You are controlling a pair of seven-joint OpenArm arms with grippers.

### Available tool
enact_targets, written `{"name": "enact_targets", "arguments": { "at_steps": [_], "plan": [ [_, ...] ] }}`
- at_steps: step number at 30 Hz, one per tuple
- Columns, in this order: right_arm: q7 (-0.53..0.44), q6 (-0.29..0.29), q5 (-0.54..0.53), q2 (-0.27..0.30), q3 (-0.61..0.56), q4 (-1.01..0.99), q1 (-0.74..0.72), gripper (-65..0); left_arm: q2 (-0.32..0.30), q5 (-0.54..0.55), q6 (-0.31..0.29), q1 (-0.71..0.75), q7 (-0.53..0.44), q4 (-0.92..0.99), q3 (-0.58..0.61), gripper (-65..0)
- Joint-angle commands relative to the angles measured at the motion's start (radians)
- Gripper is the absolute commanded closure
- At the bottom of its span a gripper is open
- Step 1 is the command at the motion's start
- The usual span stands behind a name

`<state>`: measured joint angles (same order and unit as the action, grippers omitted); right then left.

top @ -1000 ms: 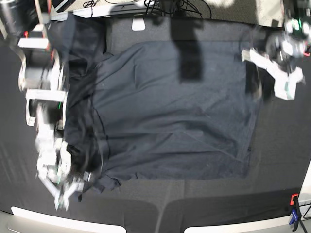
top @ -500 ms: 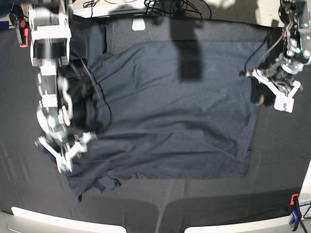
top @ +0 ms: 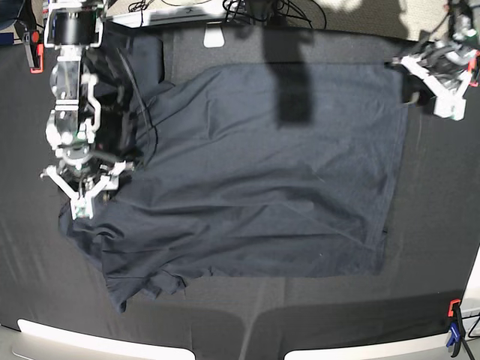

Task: Layout the t-shirt on the table in an organized manner, then fold the t-shirt properly
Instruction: 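Grasp the shirt shoulder with the left gripper and pull it outward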

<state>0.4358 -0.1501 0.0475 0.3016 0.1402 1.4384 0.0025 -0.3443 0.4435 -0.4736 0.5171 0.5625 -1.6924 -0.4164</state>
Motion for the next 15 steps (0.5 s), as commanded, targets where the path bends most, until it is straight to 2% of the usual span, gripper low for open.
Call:
{"name": "enact_targets", "arguments": {
  "at_steps": [1, 3, 6, 10, 12, 14, 15],
  "plan": [
    [-0.028, 0.008, -0.004, 0.012, 0.005, 0.021, -0.015, -29.9, -0.002, 0.022, -0.027, 0.013, 0.002, -0.016, -0.011, -19.6],
    [-0.027, 0.007, -0.003, 0.011, 0.005, 0.021, -0.013, -29.9, 0.001, 0.064, -0.051, 0.035, 0.027, -0.016, -0.013, -19.6],
    [-0.028, 0.007, -0.003, 0.011, 0.005, 0.022, -0.013, -29.9, 0.001, 0.120, -0.055, 0.063, 0.039, -0.016, -0.013, -19.6],
    [-0.028, 0.007, -0.003, 0.011, 0.005, 0.022, -0.013, -29.9, 0.001, 0.179, -0.107, 0.073, 0.047, -0.016, -0.013, -18.8],
    [-0.028, 0.007, -0.003, 0.011, 0.005, 0.022, -0.013, -29.9, 0.001, 0.186, -0.107, 0.065, 0.038, -0.016, -0.013, -13.5],
    [-0.027, 0.007, -0.003, 0.011, 0.005, 0.022, -0.013, -29.9, 0.001, 0.186, -0.106, 0.058, 0.035, -0.016, -0.013, -2.2],
    [-0.028, 0.007, -0.003, 0.011, 0.005, 0.022, -0.013, -29.9, 0.001, 0.185, -0.105, 0.052, 0.035, -0.016, -0.013, 0.0]
  ]
}}
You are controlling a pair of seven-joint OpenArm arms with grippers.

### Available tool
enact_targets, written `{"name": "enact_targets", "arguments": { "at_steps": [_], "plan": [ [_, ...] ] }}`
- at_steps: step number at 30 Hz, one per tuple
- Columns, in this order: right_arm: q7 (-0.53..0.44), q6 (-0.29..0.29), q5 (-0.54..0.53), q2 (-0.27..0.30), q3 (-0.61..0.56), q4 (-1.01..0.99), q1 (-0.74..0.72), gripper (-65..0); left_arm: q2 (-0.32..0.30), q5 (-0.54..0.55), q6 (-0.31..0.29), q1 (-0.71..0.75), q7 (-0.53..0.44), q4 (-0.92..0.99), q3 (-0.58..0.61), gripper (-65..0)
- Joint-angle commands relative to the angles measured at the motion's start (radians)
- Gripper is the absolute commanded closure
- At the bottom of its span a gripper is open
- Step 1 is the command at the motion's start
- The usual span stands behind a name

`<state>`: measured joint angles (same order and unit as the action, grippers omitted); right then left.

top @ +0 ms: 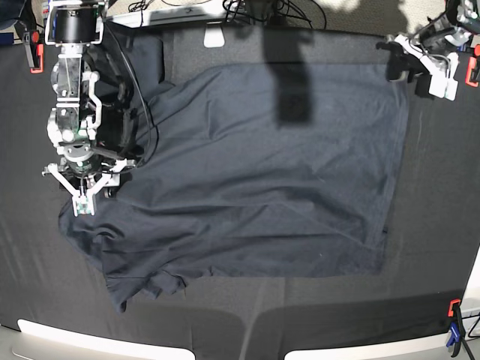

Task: Layout the t-shirt on the table in an organized manner, then fold the t-shirt properly
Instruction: 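Grasp the shirt shoulder with the left gripper and pull it outward, then move the left gripper to the shirt hem corner and grasp it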

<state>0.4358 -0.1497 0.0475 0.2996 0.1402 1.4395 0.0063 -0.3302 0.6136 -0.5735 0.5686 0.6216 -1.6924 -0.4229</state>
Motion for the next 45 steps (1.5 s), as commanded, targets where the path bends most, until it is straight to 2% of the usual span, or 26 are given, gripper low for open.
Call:
{"name": "enact_targets", "arguments": {
  "at_steps": [1, 3, 5, 7, 10, 14, 19, 22, 28, 30, 32, 35, 37, 40, 45],
  "plan": [
    [-0.028, 0.007, -0.003, 0.013, 0.005, 0.021, -0.017, -29.9, -0.014, 0.012, 0.010, -0.005, -0.024, -0.016, -0.007, 0.0],
    [-0.028, 0.007, -0.003, 0.013, 0.005, 0.021, -0.017, -29.9, -0.014, -0.029, 0.090, -0.021, -0.035, -0.016, -0.007, 0.0],
    [-0.027, 0.007, -0.003, 0.013, 0.005, 0.021, -0.017, -29.9, -0.014, -0.110, 0.204, -0.036, -0.055, -0.016, -0.008, 0.0],
    [-0.028, 0.007, -0.003, 0.014, 0.005, 0.021, -0.017, -29.9, -0.014, -0.209, 0.270, -0.043, -0.053, -0.016, -0.008, 0.0],
    [-0.028, 0.007, -0.003, 0.014, 0.005, 0.021, -0.017, -29.9, -0.014, -0.304, 0.310, -0.036, -0.044, -0.016, -0.008, 0.0],
    [-0.028, 0.007, -0.003, 0.014, 0.005, 0.021, -0.017, -29.9, -0.014, -0.354, 0.329, -0.017, -0.023, -0.016, -0.009, 0.0],
    [-0.032, 0.007, -0.003, 0.014, 0.005, 0.027, -0.017, -29.9, -0.014, -0.411, 0.393, 0.023, -0.023, -0.016, -0.011, 0.0],
    [-0.036, 0.007, -0.003, 0.014, 0.005, 0.038, -0.017, -29.9, -0.014, -0.423, 0.402, 0.051, -0.025, -0.016, -0.035, 0.0],
    [-0.041, 0.007, -0.003, 0.014, 0.005, 0.073, -0.017, -29.9, -0.014, -0.402, 0.395, 0.093, -0.054, -0.016, -0.138, 0.0],
    [-0.045, 0.007, -0.004, 0.014, 0.005, 0.079, -0.017, -29.9, -0.014, -0.336, 0.346, 0.094, -0.054, -0.016, -0.168, 0.0],
    [-0.045, 0.007, -0.011, 0.014, 0.005, 0.084, -0.017, -29.9, -0.014, -0.259, 0.273, 0.093, -0.053, -0.016, -0.176, -0.6],
    [-0.043, 0.007, -0.033, 0.013, 0.005, 0.087, -0.017, -29.9, -0.014, -0.167, 0.152, 0.093, -0.053, -0.016, -0.176, -19.5],
    [-0.043, 0.007, -0.033, 0.014, 0.005, 0.087, -0.017, -29.9, -0.014, -0.132, 0.105, 0.093, -0.050, -0.016, -0.176, -27.2],
    [-0.037, 0.007, -0.032, 0.014, 0.005, 0.087, -0.017, -29.9, -0.020, -0.103, 0.059, 0.091, -0.027, -0.019, -0.180, -27.2],
    [-0.035, 0.007, -0.033, 0.014, 0.005, 0.087, -0.017, -29.9, -0.071, -0.062, 0.056, 0.091, 0.058, -0.079, -0.180, -27.2]
  ]
}}
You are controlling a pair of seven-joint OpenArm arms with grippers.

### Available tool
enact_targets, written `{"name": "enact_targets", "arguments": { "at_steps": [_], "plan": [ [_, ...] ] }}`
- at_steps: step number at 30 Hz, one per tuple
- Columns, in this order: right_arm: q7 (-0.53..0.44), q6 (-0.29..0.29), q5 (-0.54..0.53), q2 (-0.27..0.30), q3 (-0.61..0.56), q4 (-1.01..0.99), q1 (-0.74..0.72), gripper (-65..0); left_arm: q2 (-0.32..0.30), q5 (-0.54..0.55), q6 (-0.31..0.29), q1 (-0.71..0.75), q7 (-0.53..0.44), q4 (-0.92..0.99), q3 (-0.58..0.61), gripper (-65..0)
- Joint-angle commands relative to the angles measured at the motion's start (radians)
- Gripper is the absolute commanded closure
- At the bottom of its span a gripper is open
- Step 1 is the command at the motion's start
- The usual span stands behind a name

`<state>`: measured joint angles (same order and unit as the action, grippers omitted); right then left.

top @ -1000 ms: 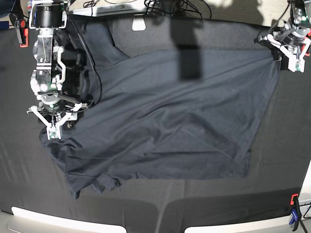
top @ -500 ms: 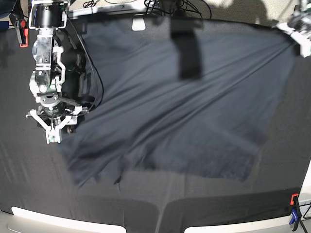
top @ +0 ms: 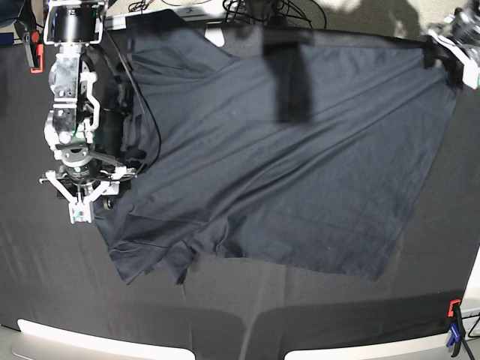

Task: Layout the t-shirt on the table in an organized manner, then fold the t-shirt properly
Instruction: 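Move the left gripper to the shirt hem corner and grasp it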

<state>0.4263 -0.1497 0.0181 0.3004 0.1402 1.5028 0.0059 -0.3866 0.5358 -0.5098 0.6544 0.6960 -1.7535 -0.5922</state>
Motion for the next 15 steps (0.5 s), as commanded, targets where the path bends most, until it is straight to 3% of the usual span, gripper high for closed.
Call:
{"name": "enact_targets", "arguments": {
  "at_steps": [1, 5, 8, 13, 15],
  "plan": [
    [-0.026, 0.007, -0.003, 0.013, 0.005, 0.023, -0.017, -29.9, -0.028, 0.016, -0.007, 0.005, -0.014, -0.037, -0.011, -27.2],
    [-0.022, 0.007, -0.004, 0.013, 0.005, 0.023, -0.016, -29.9, -0.076, 0.016, 0.008, -0.015, -0.018, -0.113, -0.011, -27.2],
    [-0.015, 0.007, -0.013, 0.013, 0.004, 0.023, -0.016, -29.9, -0.092, 0.016, 0.012, -0.087, -0.094, -0.121, -0.011, -27.1],
    [0.029, 0.003, -0.113, 0.010, 0.003, 0.023, -0.016, -29.9, -0.091, 0.016, 0.011, -0.303, -0.151, -0.038, 0.027, -26.0],
    [0.049, -0.036, -0.112, -0.001, 0.003, 0.023, -0.016, -29.9, -0.095, 0.015, 0.011, -0.414, -0.150, 0.043, 0.081, -26.0]
  ]
}}
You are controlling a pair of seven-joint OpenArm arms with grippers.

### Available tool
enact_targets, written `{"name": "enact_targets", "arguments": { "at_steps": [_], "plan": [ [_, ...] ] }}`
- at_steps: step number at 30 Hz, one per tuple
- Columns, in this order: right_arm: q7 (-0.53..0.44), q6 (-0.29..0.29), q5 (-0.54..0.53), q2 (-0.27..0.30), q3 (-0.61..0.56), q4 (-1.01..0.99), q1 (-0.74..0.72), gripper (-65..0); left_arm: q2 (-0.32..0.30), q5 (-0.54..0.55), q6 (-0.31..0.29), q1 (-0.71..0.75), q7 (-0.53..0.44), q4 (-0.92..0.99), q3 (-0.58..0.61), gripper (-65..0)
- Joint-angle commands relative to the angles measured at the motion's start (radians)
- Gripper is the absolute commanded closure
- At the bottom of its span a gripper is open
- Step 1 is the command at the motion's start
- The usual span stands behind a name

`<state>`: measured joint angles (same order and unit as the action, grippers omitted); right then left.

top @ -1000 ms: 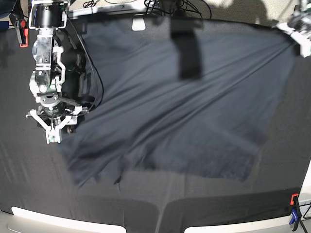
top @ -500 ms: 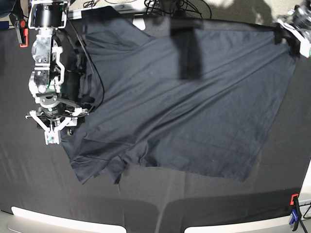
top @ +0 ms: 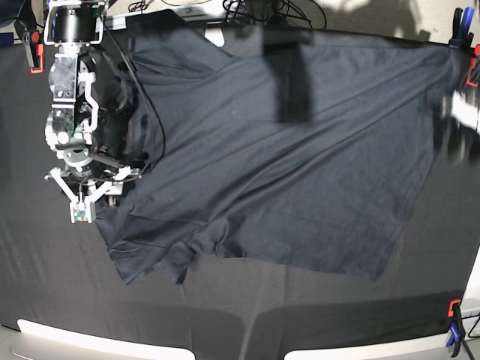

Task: Layout the t-shirt on the table in an organized manner, then fold the t-shirt properly
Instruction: 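Move the left gripper to the shirt hem corner and grasp it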

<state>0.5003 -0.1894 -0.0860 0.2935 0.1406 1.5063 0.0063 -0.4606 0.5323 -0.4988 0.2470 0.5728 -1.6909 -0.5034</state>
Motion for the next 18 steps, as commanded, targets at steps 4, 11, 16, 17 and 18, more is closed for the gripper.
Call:
{"name": "enact_targets", "arguments": {
  "at_steps": [4, 11, 16, 17, 18],
  "plan": [
    [0.010, -0.047, -0.007, -0.033, 0.003, 0.020, -0.016, -29.9, -0.022, 0.017, -0.003, -0.246, -0.032, 0.200, 0.158, -26.0],
    [0.026, -0.075, -0.004, -0.092, 0.003, 0.020, -0.016, -29.9, -0.019, -0.097, 0.075, -0.649, -0.173, 0.679, 0.426, -26.0],
    [0.024, -0.097, -0.005, -0.103, 0.003, 0.020, -0.017, -29.9, 0.012, -0.167, 0.129, -0.867, -0.285, 1.039, 0.525, -26.0],
    [0.024, -0.097, -0.004, -0.103, 0.003, 0.020, -0.017, -29.9, 0.023, -0.192, 0.129, -0.902, -0.315, 1.107, 0.534, -26.0],
    [0.024, -0.097, -0.004, -0.102, 0.003, 0.020, -0.017, -29.9, 0.035, -0.220, 0.129, -0.934, -0.350, 1.171, 0.541, -26.0]
  ]
}}
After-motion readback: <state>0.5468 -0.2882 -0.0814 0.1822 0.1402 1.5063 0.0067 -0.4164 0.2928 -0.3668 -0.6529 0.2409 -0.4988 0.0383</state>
